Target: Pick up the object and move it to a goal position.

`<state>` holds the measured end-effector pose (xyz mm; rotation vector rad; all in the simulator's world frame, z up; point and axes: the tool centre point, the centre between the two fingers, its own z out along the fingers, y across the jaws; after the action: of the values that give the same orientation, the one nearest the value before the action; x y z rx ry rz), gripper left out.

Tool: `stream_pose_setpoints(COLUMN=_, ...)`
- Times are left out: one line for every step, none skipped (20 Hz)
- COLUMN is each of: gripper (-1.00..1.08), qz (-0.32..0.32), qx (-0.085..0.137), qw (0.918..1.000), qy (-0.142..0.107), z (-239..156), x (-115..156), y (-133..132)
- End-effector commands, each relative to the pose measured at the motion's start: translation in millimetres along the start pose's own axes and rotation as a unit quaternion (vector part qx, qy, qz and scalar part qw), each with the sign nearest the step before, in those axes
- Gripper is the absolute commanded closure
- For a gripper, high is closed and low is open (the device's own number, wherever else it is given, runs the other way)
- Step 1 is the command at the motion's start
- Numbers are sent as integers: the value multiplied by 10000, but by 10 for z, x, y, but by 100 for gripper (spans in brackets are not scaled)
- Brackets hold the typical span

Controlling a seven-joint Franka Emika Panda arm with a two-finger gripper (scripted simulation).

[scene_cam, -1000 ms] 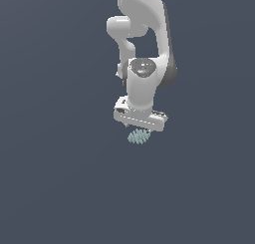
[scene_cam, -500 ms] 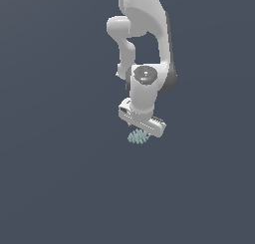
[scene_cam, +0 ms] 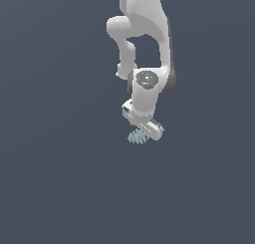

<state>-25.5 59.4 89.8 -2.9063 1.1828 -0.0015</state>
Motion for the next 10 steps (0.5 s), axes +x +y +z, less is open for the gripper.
stream_pose_setpoints(gripper=-92, qz=157, qx=-9, qw=9999, qy=2, z=30, x=-15, y=7)
stream_pose_setpoints(gripper=-92, qz=201, qx=-11, qw=9998, qy=2, z=39, x=-20, y=9)
stream_pose_setpoints(gripper=-92, qz=238, qx=-14, qw=9997, qy=3, z=47, x=-24, y=10)
stream_pose_setpoints(gripper=-92, qz=268, qx=-16, qw=9996, qy=3, z=53, x=-27, y=12)
stream_pose_setpoints(gripper=-92, qz=292, qx=-17, qw=9996, qy=3, z=57, x=-30, y=13)
stream_pose_setpoints(gripper=-92, qz=309, qx=-19, qw=9995, qy=3, z=61, x=-32, y=14)
stream_pose_setpoints(gripper=-92, qz=318, qx=-19, qw=9995, qy=3, z=63, x=-33, y=14)
stream_pose_setpoints(gripper=-92, qz=322, qx=-19, qw=9995, qy=3, z=64, x=-33, y=14)
stream_pose_setpoints(gripper=-92, qz=299, qx=-19, qw=9995, qy=2, z=61, x=-32, y=13)
stream_pose_setpoints(gripper=-92, qz=299, qx=-19, qw=9995, qy=2, z=64, x=-33, y=13)
